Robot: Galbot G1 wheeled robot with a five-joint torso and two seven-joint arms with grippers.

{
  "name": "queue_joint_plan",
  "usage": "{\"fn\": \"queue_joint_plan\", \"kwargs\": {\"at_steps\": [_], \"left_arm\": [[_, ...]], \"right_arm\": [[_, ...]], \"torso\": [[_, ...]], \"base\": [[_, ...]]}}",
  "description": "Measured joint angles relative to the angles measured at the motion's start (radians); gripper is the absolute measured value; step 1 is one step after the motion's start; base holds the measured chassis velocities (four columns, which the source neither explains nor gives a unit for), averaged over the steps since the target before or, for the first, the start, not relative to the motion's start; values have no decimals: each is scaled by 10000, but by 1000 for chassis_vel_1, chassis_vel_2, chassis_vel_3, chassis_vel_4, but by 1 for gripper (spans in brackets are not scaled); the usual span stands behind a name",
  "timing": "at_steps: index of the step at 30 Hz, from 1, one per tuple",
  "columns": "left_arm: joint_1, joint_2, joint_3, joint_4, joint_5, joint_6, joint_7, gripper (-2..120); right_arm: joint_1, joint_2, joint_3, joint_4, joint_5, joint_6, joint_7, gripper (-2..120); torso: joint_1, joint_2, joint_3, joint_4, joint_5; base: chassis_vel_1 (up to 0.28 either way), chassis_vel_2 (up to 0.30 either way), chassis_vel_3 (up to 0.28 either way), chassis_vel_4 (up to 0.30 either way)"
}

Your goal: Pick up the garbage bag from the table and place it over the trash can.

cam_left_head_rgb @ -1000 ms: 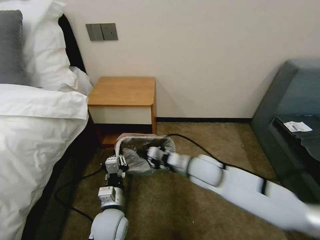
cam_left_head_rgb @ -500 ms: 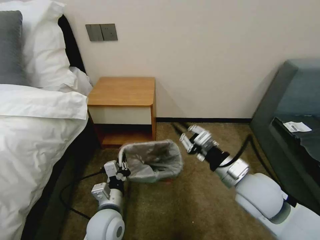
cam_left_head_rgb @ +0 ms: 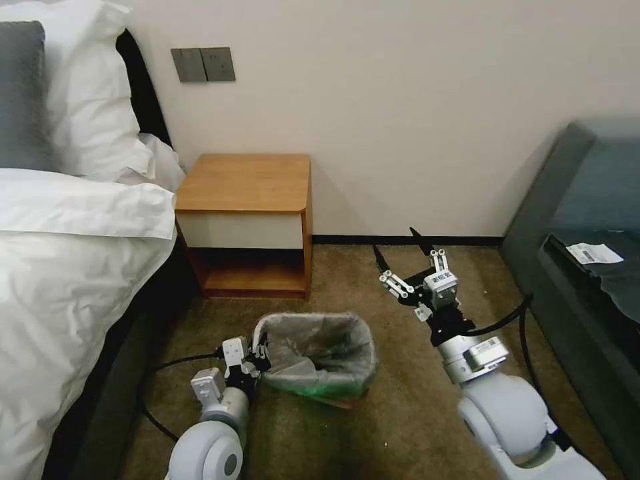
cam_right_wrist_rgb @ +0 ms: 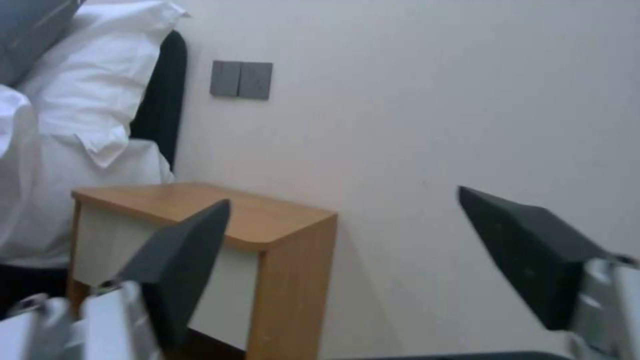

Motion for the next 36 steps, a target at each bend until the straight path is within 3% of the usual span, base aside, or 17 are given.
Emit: {"fn": "queue_joint_plan", "kwargs": {"at_steps": [5, 18, 23, 30, 31, 36], "left_arm": [[-75, -65, 34, 401, -26, -264, 255, 9], [-105, -280, -22, 769, 176, -506, 439, 7], [-22, -235, -13, 637, 255, -475, 477, 19], [117, -186, -5, 411, 600, -468, 539, 46], [134, -185, -14, 372, 652, -494, 562, 55], [198, -190, -49, 212, 942, -708, 719, 70]], "right_arm": [[-101, 451, -446, -138, -185, 22, -66, 100], [-197, 618, -661, -285, -312, 70, -190, 100], [-159, 716, -711, -367, -365, 84, -204, 100], [-123, 814, -762, -410, -387, 86, -207, 100], [-122, 821, -780, -410, -374, 85, -207, 100], [-121, 918, -834, -402, -371, 73, -205, 100]], "torso": [[0, 0, 0, 1, 2], [0, 1, 0, 1, 2], [1, -1, 1, -1, -2], [0, -2, 1, -2, -3], [1, -2, 1, -1, -2], [1, -2, 1, -1, 0]], "base": [[0, 0, 0, 0], [0, 0, 0, 0], [0, 0, 0, 0], [0, 0, 0, 0], [0, 0, 0, 0], [0, 0, 0, 0]]}}
